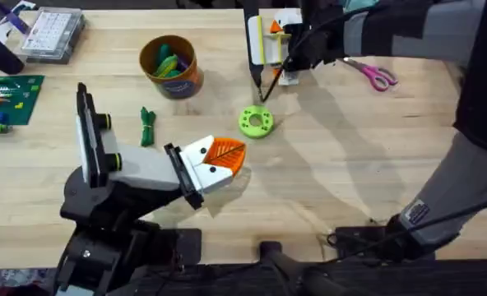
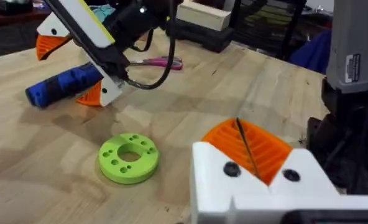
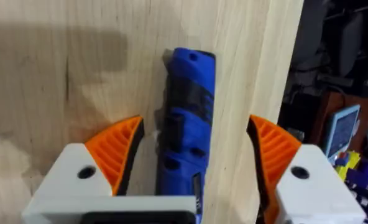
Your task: Pick up the gripper from the table and insert it into the empty holder that is missing its gripper. Then pick up a screw, insert it into the mounting hole, and use the screwdriver to tighten it. Finally, clean up the table by picking up the vegetable and placing it into the bucket.
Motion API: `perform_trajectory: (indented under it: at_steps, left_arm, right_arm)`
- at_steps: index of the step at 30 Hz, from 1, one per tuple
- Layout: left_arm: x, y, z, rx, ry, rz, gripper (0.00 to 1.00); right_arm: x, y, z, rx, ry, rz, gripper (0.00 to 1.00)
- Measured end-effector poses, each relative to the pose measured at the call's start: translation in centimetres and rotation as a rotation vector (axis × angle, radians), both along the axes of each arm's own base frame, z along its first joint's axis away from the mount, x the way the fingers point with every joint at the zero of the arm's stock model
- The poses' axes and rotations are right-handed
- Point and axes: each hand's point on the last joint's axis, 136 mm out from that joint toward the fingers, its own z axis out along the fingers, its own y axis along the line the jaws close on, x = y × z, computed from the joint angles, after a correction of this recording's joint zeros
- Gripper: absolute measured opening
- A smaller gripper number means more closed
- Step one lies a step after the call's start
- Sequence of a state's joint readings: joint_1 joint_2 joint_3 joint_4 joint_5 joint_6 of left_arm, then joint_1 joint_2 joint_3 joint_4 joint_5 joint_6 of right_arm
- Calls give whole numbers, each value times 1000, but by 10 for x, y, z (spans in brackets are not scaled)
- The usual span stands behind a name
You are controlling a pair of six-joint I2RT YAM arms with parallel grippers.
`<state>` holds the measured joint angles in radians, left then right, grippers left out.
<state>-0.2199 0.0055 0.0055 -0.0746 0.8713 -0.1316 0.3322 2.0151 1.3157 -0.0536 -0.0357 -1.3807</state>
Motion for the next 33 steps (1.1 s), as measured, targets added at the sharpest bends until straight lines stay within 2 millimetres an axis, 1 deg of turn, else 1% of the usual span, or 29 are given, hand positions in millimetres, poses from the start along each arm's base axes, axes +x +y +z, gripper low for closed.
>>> perform_trajectory:
  at_steps: [7,33]
  left_arm:
    - [0,0,0,0,0,0,18]
    - [0,0,0,0,0,0,18]
  right_arm:
    - [-2,-2,-1,-8,10,-29,995]
    - [-2,-2,-1,-8,12,-30,995]
